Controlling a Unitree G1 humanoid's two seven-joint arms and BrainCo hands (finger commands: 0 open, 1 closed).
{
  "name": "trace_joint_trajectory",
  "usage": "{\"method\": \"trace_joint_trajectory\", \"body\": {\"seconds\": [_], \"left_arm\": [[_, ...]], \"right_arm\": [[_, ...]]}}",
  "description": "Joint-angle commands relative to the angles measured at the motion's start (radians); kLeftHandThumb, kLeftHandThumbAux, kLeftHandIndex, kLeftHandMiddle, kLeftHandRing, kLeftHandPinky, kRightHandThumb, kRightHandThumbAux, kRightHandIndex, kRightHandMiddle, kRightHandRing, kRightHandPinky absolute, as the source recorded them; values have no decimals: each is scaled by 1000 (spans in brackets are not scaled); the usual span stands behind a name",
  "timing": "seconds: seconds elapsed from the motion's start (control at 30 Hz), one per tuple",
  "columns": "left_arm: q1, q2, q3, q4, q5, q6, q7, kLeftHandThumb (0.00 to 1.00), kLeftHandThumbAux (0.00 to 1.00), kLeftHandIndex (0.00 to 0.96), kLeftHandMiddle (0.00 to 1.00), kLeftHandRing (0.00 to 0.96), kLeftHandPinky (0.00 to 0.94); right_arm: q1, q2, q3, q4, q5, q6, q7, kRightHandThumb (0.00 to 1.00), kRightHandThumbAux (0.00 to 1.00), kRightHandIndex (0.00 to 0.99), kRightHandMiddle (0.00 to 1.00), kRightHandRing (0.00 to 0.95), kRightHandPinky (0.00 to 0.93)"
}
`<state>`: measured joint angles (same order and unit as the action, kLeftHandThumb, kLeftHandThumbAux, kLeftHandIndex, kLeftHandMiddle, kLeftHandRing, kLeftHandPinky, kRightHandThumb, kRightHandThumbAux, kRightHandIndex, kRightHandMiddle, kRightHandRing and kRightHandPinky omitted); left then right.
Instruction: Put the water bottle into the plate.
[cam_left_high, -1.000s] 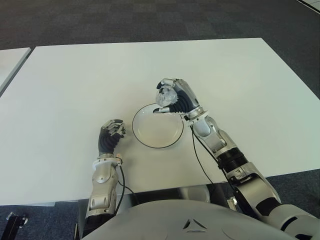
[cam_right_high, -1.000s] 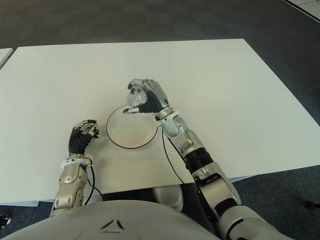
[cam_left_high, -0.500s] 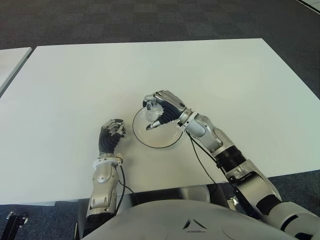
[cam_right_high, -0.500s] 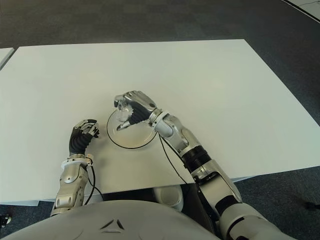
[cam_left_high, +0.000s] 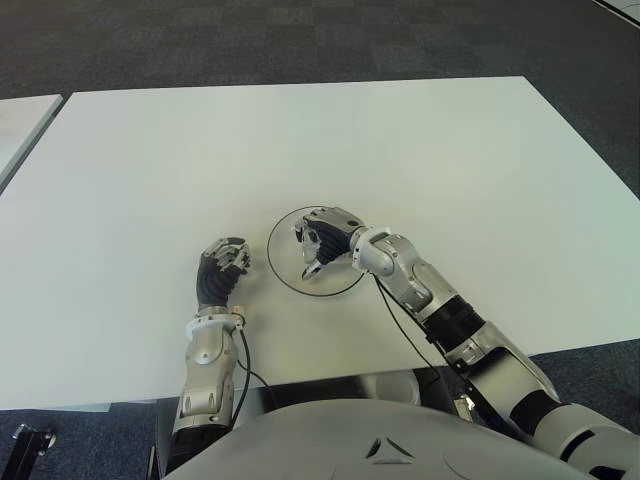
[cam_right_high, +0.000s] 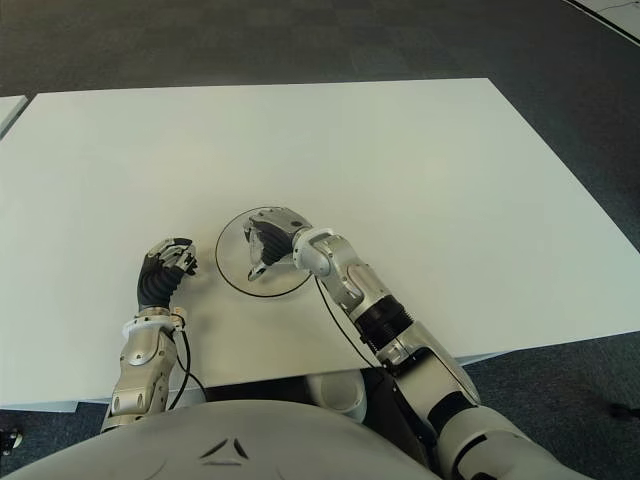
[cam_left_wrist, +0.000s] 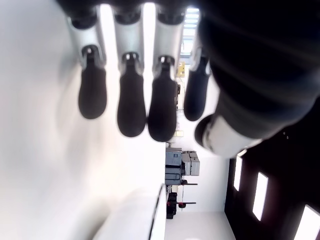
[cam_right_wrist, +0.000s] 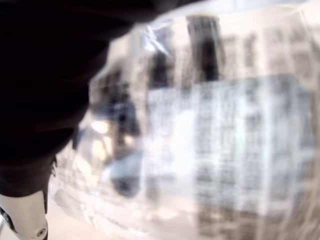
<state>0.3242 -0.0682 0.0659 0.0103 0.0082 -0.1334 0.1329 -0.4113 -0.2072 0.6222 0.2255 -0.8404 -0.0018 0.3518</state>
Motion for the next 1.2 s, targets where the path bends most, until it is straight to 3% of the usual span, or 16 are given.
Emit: {"method": "trace_joint_trajectory", "body": {"seconds": [0.03, 0.13, 0.37, 0.67, 0.77, 0.87, 1.07, 1.2], "left_arm": [[7, -14, 4, 8, 5, 28, 20, 707, 716, 434, 646, 635, 620], [8, -13, 3, 3, 8, 31, 22, 707, 716, 434, 646, 635, 620], [12, -13, 1, -11, 8, 39, 24, 707, 716, 434, 640, 631, 615], [11, -10, 5, -9, -3, 31, 15, 707, 715, 434, 657, 647, 636], [9, -9, 6, -6, -6, 32, 14, 706, 715, 435, 659, 646, 629], [8, -8, 7, -4, -4, 32, 16, 706, 715, 435, 659, 646, 626], [4, -4, 7, 3, 6, 24, 20, 706, 715, 435, 660, 647, 630], [5, -5, 7, 4, 2, 15, 16, 707, 715, 435, 659, 644, 626]], "right_arm": [[-6, 5, 33, -10, -44, 48, 24, 695, 726, 423, 745, 746, 730], [-3, 5, 42, -12, -54, 52, 20, 693, 726, 421, 717, 722, 691], [-2, 0, 55, -10, -49, 35, 33, 685, 728, 411, 543, 556, 541], [-9, -8, 66, -8, -38, 15, 64, 681, 730, 402, 461, 480, 470], [-10, -10, 69, -10, -38, 12, 68, 485, 730, 225, 421, 438, 429], [-11, -12, 72, -15, -40, 13, 73, 418, 731, 162, 394, 410, 403], [-13, -21, 78, -29, -45, 4, 75, 394, 723, 85, 213, 210, 226], [-15, -29, 82, -34, -46, -7, 73, 388, 722, 49, 139, 127, 133]]}}
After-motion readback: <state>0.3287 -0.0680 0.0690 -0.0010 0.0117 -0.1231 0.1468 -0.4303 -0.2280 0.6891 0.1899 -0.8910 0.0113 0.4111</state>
